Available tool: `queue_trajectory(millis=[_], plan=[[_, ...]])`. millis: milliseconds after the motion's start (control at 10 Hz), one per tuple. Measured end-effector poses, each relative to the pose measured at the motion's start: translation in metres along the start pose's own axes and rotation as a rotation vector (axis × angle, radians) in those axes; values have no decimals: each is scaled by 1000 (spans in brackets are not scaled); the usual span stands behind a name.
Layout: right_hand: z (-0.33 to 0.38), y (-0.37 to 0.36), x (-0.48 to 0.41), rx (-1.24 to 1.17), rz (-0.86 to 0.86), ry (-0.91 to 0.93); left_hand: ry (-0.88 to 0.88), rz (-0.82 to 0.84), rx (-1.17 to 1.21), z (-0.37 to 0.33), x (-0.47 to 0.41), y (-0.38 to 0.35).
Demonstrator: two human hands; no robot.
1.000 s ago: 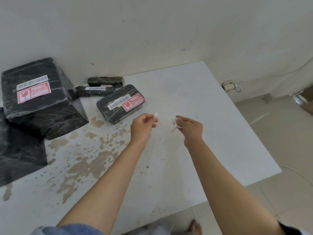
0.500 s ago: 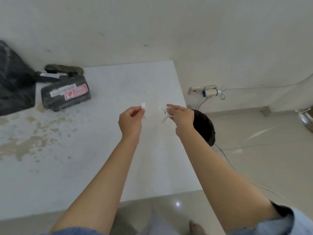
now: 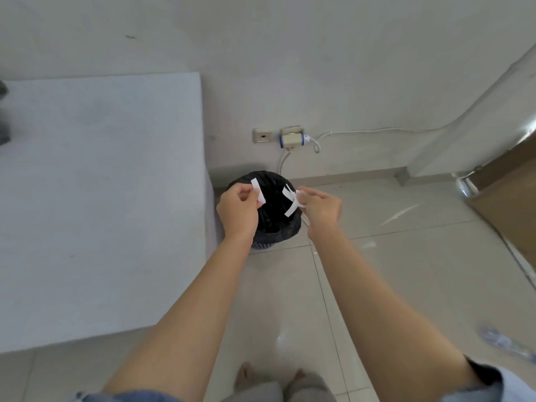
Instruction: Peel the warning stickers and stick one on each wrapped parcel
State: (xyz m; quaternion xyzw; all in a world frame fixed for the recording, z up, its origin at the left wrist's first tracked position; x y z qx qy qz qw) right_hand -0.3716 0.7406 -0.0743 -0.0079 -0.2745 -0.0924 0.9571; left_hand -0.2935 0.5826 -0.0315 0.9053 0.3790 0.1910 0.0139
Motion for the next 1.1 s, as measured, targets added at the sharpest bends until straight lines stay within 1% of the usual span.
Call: queue_trajectory(millis=[100,200,300,400,500,600,700,800,900,1000,1100], plan=[[-20,5,-35,0,3,5,25,-35,29,30,-15,-29],[-65,6,-94,23,26,35,26,-39,36,93,-46,-68],[-104,2,-136,41,63,61,-4,-60,3,140,-76,-90],[-166,-9,-190,49,94,98,-23,-117,-54,211,-127,-105],[-199,-25,-224,44,135,148,-54,-138,-90,254,-162,-112],[-223,-57,-262,133,183,303,-137,-157,-176,296,-206,-115],[-235,-74,-283,230,232,436,-226,-155,-303,315,-228,-117],[-248,-97,-301,506,426,546,-346,-126,-524,324,-247,-126],[-257,-104,-305,695,531,601,-380,-54,-683,326,-251,-132],[-259,-100,-302,801,515,699,-384,-24,-723,327,-245,-133],[-259,-96,-299,823,493,726,-361,-51,-655,328,-242,-128]])
Point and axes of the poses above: each hand's wrist, its own x-axis away from the middle knuckle, its own y-axis out of the back of the hand, z = x × y, the point moved 5 cm from there along -x, towards the middle knuckle, and after that the axes turned 1 degree about y, right-handed, at the moved point
